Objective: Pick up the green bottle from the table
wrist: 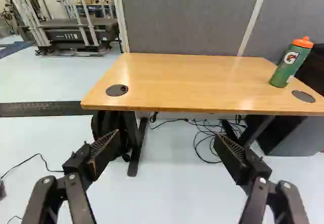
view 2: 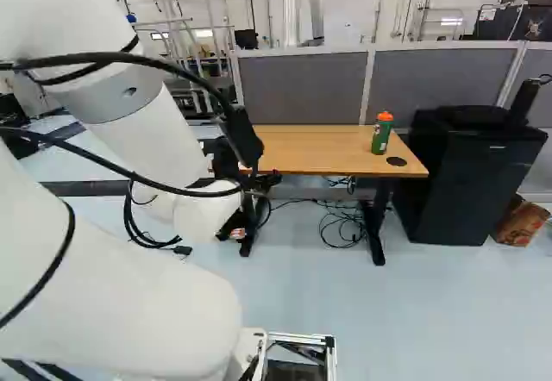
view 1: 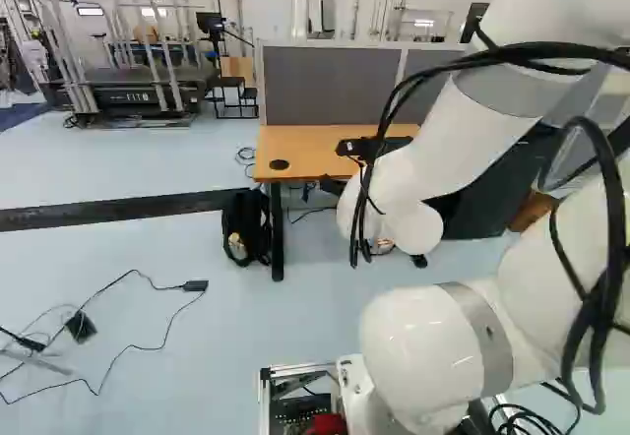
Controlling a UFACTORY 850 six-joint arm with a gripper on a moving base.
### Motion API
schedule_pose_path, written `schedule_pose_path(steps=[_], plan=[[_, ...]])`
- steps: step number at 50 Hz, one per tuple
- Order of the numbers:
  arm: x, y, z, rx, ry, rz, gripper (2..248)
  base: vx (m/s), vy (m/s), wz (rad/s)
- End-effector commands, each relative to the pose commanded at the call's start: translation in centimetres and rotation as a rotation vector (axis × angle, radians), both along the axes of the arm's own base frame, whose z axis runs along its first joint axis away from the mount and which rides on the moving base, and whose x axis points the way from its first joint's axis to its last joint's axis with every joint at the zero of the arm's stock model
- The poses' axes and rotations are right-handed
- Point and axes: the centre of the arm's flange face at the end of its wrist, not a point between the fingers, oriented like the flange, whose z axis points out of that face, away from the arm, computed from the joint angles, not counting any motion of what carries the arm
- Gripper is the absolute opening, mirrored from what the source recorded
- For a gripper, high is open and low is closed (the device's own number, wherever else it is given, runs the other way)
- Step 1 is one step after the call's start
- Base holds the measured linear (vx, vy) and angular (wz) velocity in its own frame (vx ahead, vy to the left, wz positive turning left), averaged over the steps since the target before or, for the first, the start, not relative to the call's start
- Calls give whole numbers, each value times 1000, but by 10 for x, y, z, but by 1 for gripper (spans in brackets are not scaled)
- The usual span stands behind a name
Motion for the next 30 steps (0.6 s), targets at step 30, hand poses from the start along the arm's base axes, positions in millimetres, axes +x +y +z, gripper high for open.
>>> schedule_pose_path(steps=[30], plan=[[0,0,0,0,0,0,247,0,0,0]])
